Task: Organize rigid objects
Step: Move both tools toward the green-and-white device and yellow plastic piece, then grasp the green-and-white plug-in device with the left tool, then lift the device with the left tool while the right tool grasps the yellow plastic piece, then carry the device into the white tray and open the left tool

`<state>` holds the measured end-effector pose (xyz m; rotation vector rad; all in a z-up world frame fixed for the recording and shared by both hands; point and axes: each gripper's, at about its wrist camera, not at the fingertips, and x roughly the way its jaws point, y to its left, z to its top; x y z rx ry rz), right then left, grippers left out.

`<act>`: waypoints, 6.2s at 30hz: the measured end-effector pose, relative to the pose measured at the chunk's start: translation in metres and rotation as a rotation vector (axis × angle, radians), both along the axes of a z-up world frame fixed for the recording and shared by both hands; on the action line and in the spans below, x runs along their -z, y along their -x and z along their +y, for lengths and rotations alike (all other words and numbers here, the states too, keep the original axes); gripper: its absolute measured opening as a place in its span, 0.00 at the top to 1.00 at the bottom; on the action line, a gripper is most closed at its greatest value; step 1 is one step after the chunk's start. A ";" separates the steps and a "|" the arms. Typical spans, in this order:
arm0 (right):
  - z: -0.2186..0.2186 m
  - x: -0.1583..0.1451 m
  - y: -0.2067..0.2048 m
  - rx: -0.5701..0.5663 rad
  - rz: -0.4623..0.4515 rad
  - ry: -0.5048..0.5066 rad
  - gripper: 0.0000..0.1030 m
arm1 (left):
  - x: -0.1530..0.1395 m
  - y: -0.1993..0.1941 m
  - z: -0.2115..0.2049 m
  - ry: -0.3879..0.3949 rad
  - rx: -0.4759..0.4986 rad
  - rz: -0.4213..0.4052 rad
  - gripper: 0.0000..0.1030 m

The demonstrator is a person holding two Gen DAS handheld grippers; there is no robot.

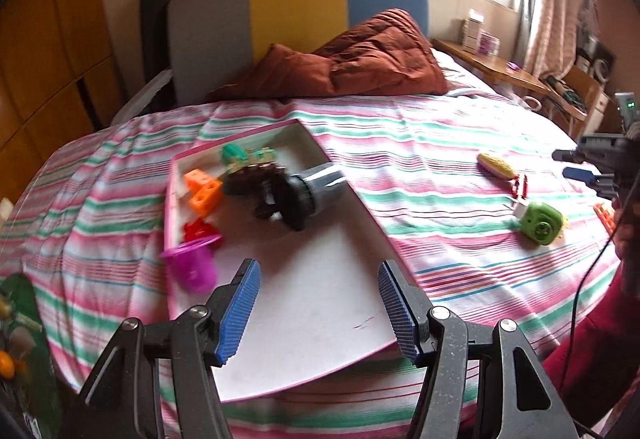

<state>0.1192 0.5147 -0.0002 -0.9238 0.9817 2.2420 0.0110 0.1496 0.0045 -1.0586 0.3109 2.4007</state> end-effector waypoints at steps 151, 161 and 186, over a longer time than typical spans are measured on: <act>-0.106 0.064 0.074 -0.427 -0.482 -0.124 0.25 | 0.023 0.021 -0.058 -0.098 -0.096 -0.131 0.47; -0.106 0.061 0.072 -0.419 -0.471 -0.107 0.25 | 0.030 0.021 -0.064 -0.083 -0.116 -0.149 0.47; -0.120 0.053 0.084 -0.440 -0.477 -0.144 0.25 | 0.032 0.015 -0.116 -0.165 -0.158 -0.214 0.47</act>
